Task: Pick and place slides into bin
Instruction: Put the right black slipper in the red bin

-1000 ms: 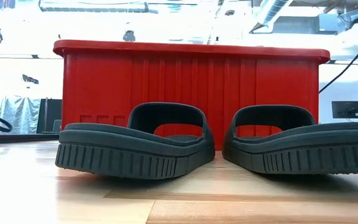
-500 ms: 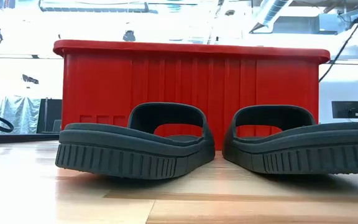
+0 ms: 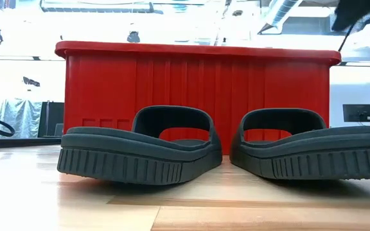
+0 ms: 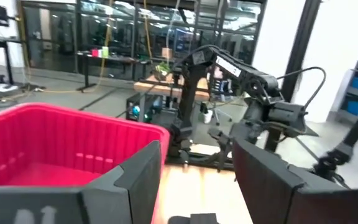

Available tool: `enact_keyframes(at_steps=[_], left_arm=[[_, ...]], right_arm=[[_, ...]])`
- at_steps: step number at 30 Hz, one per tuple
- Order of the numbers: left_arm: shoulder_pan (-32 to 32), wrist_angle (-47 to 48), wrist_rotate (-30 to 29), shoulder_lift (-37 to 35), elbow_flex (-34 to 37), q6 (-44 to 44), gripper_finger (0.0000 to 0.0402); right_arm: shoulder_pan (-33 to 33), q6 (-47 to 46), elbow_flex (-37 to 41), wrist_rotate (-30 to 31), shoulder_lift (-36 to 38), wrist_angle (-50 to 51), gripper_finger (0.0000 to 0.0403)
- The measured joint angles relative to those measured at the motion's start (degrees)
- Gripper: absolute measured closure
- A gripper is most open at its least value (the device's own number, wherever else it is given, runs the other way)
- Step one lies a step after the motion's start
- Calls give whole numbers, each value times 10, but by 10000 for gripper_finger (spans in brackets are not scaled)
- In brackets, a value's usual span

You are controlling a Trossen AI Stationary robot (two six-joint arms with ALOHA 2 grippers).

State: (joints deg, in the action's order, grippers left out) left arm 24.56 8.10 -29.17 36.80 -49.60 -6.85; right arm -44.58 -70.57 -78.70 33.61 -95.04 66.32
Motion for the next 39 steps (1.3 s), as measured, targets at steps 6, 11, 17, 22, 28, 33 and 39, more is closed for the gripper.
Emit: enact_keyframes(at_steps=[6, 11, 17, 22, 28, 33, 39], left_arm=[[6, -1, -21, 0, 0, -1, 214], [7, 2, -21, 1, 0, 2, 214], [7, 7, -21, 5, 0, 13, 214], [7, 13, -21, 9, 0, 12, 214], [7, 14, -22, 7, 0, 10, 214], [7, 15, -22, 7, 0, 10, 214], [7, 15, -22, 7, 0, 10, 214]], right_arm=[[10, 13, 0, -5, -38, -18, 205], [17, 40, -1, -2, -50, -33, 205], [29, 129, -2, 4, -65, -80, 205], [34, 160, -1, -2, -83, -94, 204], [36, 171, 0, -21, -116, -98, 204], [40, 171, 0, -21, -141, -99, 207], [54, 183, 0, -20, -163, -100, 205]])
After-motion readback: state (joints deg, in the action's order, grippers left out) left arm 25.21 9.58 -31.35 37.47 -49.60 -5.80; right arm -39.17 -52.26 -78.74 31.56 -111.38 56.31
